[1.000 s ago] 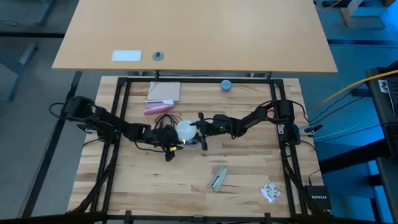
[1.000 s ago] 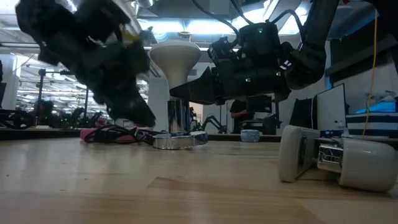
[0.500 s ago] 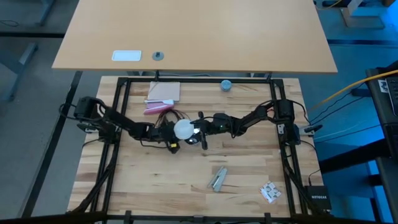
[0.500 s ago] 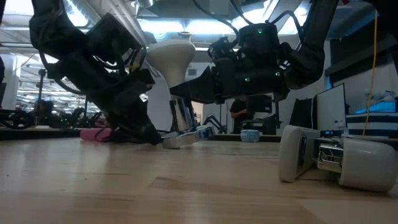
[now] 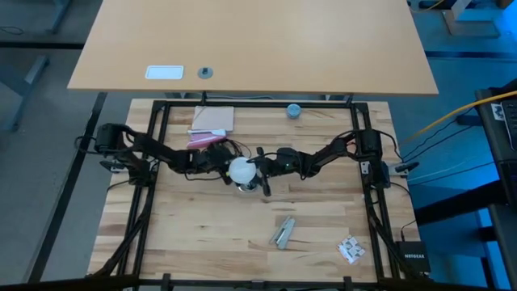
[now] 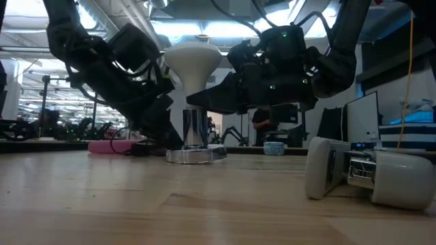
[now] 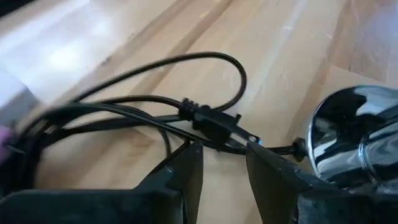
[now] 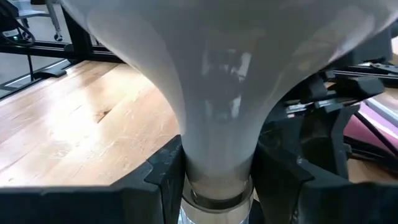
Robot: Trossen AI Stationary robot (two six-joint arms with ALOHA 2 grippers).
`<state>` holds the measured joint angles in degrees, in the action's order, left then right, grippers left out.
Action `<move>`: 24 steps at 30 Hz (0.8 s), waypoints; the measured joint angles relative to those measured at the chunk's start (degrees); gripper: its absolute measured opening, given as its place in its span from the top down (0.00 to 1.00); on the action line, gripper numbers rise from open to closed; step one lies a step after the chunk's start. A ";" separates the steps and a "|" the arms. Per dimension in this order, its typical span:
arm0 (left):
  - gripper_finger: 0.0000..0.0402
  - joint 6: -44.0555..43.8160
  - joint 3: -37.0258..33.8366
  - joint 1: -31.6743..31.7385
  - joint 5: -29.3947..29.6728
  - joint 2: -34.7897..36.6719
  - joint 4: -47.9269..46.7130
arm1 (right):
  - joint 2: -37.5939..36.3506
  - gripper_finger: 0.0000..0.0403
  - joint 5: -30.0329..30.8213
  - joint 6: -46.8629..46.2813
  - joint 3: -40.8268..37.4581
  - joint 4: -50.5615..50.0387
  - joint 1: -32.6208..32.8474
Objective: Screw lightbulb
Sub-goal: Remove the lightbulb from the lamp
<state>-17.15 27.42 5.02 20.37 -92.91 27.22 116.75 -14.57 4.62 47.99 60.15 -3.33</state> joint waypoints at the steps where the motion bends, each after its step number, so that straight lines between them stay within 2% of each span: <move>1: 0.71 1.09 -0.02 0.14 0.00 0.68 -0.77 | 0.00 0.60 -0.02 0.00 0.02 0.04 0.00; 8: 0.71 2.39 -0.01 0.77 -1.36 12.13 -12.57 | 0.00 0.60 0.09 0.09 0.01 0.03 0.00; 12: 0.71 -0.21 0.00 -0.30 -8.07 20.16 -18.80 | 0.00 0.60 1.37 0.11 0.00 0.10 0.00; 15: 0.71 -2.40 0.00 -2.08 -14.03 23.90 -19.94 | 0.00 0.60 2.57 0.11 0.00 0.29 0.00; 19: 0.71 -5.70 -0.01 -5.70 -16.45 24.79 -18.76 | 0.00 0.60 4.19 0.13 0.00 0.55 0.00; 24: 0.71 -8.08 -0.02 -9.69 -13.91 21.31 -13.97 | 0.00 0.60 4.55 0.11 0.00 2.01 0.00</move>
<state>-25.23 27.40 -4.67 6.46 -71.60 13.24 116.75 -10.02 4.73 47.99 62.16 -3.33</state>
